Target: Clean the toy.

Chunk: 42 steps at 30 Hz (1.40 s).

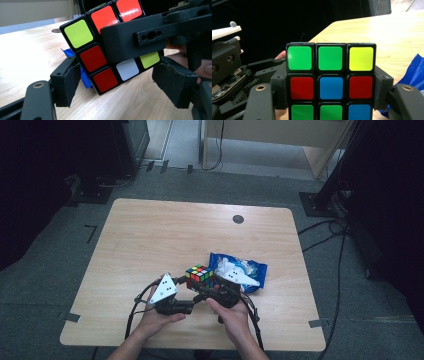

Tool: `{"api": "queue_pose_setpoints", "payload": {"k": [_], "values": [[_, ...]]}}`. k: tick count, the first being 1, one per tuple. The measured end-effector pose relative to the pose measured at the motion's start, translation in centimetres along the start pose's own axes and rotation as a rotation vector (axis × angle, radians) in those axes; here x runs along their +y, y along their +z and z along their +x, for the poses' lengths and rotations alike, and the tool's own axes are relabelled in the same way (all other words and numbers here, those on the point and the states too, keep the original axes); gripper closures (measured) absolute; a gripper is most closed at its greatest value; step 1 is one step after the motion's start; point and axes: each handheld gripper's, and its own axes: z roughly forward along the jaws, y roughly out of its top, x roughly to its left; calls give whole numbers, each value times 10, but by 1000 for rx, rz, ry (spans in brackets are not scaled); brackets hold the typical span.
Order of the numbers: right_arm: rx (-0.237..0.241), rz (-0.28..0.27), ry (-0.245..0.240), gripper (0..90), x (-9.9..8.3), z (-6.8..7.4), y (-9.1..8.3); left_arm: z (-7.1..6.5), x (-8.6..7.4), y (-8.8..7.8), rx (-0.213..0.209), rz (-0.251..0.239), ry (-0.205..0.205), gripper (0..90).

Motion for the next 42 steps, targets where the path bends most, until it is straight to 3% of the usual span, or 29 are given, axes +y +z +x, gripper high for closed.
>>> {"api": "queue_pose_setpoints", "payload": {"k": [7, 16, 19, 27, 32, 42], "values": [[5, -6, -3, 344, -3, 0, 3, 2, 0, 1, 3, 5, -21, 230], [26, -2, 24, 343, 0, -4, 0, 6, -3, -3, 1, 22, 57, 294], [29, 7, 25, 343, -1, -5, 0, 6, -4, -3, -1, 21, 63, 294], [24, -5, 38, 343, -4, 2, 6, 4, -2, -6, 62, -11, 38, 284], [14, 4, 57, 342, -6, 3, 9, 6, -5, -7, 88, 5, 77, 325], [32, 36, 103, 321, -1, -4, 4, 7, -7, -8, 51, 11, 119, 343]]}}
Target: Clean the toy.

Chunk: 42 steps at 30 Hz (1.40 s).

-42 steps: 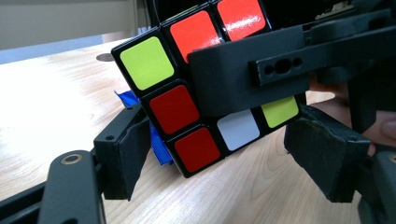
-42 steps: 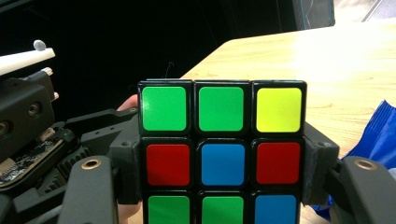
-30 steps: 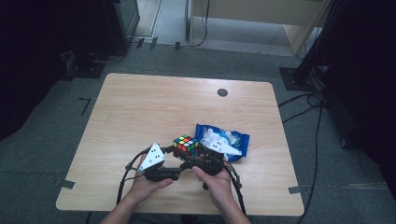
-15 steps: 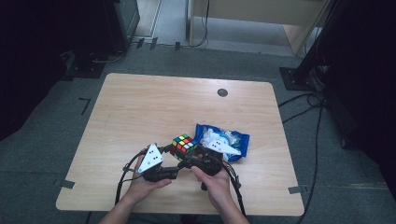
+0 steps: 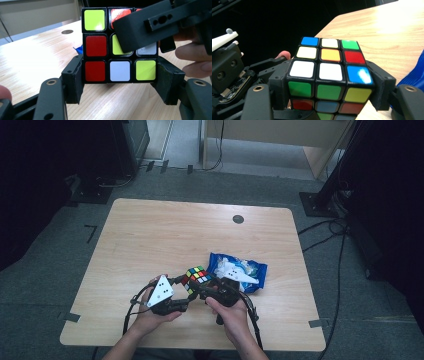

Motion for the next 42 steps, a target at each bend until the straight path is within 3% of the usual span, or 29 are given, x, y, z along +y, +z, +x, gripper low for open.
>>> {"api": "queue_pose_setpoints", "payload": {"k": [3, 7, 19, 24, 28, 31, 34, 36, 37, 40, 42], "values": [[-12, 1, 12, 339, 0, 2, -1, -3, 0, 1, 23, 4, 19, 343], [-48, -9, -15, 346, -1, 6, -1, -5, 1, 4, 34, 14, -9, 332], [-58, 7, -2, 345, -9, 13, 6, -8, 0, 9, 76, 38, -21, 323], [-45, 3, -28, 341, -8, 12, 5, -9, 0, 8, 75, 34, -9, 332], [-49, -3, -75, 310, -3, 12, 0, 0, -3, 7, 83, 45, -53, 335], [-43, -39, -91, 292, 7, 9, -9, 10, -5, 3, 103, 43, -84, 335], [-92, -84, -125, 306, 19, 3, -21, 20, -4, -4, 122, 24, -113, 335], [-142, -122, -118, 325, 29, -7, -33, 25, -4, -8, 131, 15, -121, 335], [-172, -135, -137, 340, 31, -11, -36, 27, -4, -9, 136, 10, -127, 335], [-370, -141, -253, 370, 36, -28, -48, 32, -4, -14, 145, -2, -142, 335], [-454, -125, -290, 386, 34, -38, -50, 34, -4, -16, 150, -3, -145, 335]]}}
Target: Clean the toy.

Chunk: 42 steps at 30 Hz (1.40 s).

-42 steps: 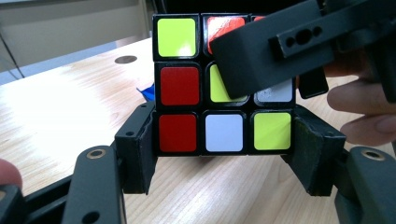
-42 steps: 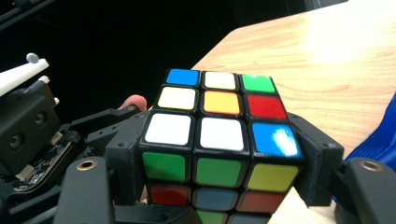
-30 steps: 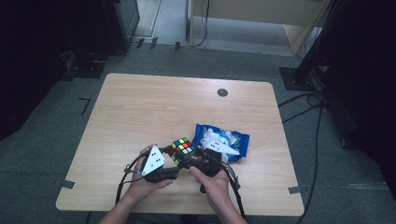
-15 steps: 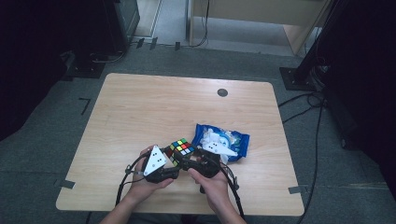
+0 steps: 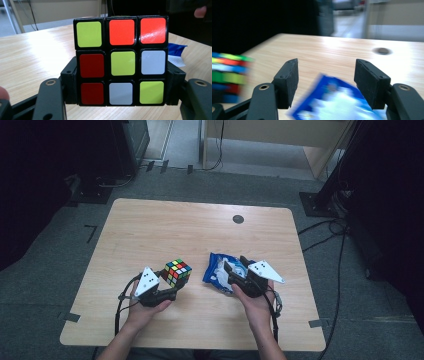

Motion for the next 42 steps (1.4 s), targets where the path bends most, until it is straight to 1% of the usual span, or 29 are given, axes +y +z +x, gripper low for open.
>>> {"api": "queue_pose_setpoints", "payload": {"k": [1, 2, 3, 4, 5, 7, 8, 9, 11, 12, 13, 14, 15, 17, 20, 25, 26, 29, 31, 33, 34, 35, 37, 39, 40, 41, 42], "values": [[-14, 12, -16, 392, -3, -4, 2, 0, 0, 0, 1, -1, -2, 335], [-17, 38, -10, 400, -7, -7, 5, 1, 0, -1, 1, 0, -2, 335], [-15, 65, -14, 411, -11, -8, 8, 1, 0, -1, 1, 1, -2, 335], [-9, 86, -19, 426, -15, -8, 11, 0, 0, -1, -1, 2, 0, 335], [9, 125, -27, 445, -22, -7, 16, 0, 0, -1, -3, 6, 4, 335], [22, 187, -62, 474, -34, -3, 26, -2, -1, 0, -7, 8, 7, 335], [20, 210, -78, 488, -40, -1, 31, -2, -1, 0, -10, 12, 10, 335], [13, 231, -81, 504, -46, 0, 35, -3, -2, 1, -9, 12, 12, 335], [5, 269, -89, 551, -53, 0, 40, -3, -2, 0, -11, 13, 15, 335], [-5, 291, -103, 575, -58, -1, 43, -3, -2, 0, -10, 12, 16, 335], [-13, 300, -112, 602, -61, -2, 45, -2, -2, 0, -10, 12, 15, 334], [-9, 301, -111, 622, -63, -4, 46, -2, -2, -1, -10, 12, 14, 335], [-6, 295, -99, 665, -65, -6, 46, -2, -2, -1, -9, 14, 14, 335], [-9, 292, -96, 705, -65, -10, 47, -1, -2, -1, -10, 13, 11, 335], [-35, 294, -74, 764, -63, -16, 48, -2, -3, -1, -11, 13, 12, 334], [-40, 296, -42, 814, -61, -24, 51, -4, -3, 0, -18, 20, 17, 335], [-43, 293, -40, 824, -61, -26, 53, -4, -3, 1, -18, 21, 16, 334], [-40, 284, -15, 851, -58, -30, 57, -5, -4, 1, -23, 25, 15, 335], [-42, 289, -9, 864, -57, -34, 60, -5, -4, 2, -25, 26, 14, 334], [-35, 306, 10, 878, -55, -36, 63, -6, -4, 2, -27, 26, 15, 335], [-26, 327, 31, 884, -53, -38, 65, -6, -4, 2, -27, 26, 13, 334], [-24, 335, 34, 887, -52, -38, 66, -6, -5, 2, -28, 25, 10, 334], [-42, 332, 1, 890, -51, -38, 68, -5, -5, 2, -30, 24, 2, 334], [-63, 319, -22, 890, -52, -39, 69, -5, -5, 2, -30, 24, 1, 335], [-87, 311, -46, 891, -52, -40, 70, -6, -5, 3, -31, 25, 0, 335], [-110, 308, -58, 891, -52, -42, 70, -6, -5, 3, -32, 26, 1, 334], [-131, 301, -52, 891, -52, -45, 70, -6, -6, 3, -32, 27, 3, 335]]}}
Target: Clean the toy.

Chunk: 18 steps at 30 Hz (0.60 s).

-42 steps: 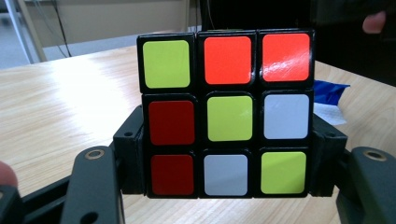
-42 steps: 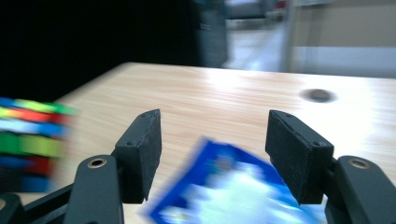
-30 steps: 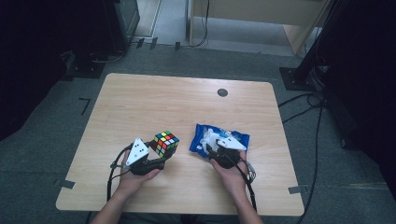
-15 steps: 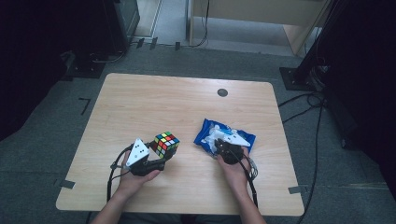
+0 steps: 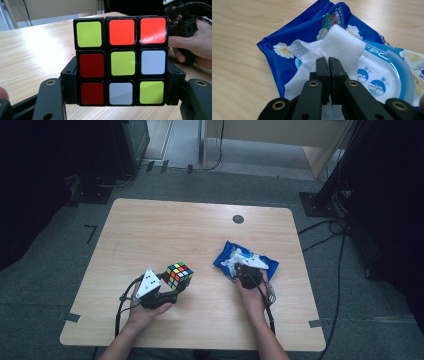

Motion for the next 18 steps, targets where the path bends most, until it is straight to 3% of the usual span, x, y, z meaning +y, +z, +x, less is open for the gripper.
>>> {"api": "queue_pose_setpoints", "payload": {"k": [2, 7, 12, 16, 18], "values": [[18, -4, 41, 893, 1, -6, -3, 0, 0, 0, 0, -2, 1, 334], [68, -101, 49, 895, 13, -3, -27, 1, 1, -1, 1, -8, -1, 334], [194, -198, 19, 895, 30, 20, -60, -1, 3, -1, -8, -13, 12, 335], [340, -247, 14, 893, 38, 46, -82, -5, 3, -1, -25, -18, 21, 335], [401, -270, -14, 893, 41, 59, -89, -8, 3, 0, -39, -18, 33, 335]]}}
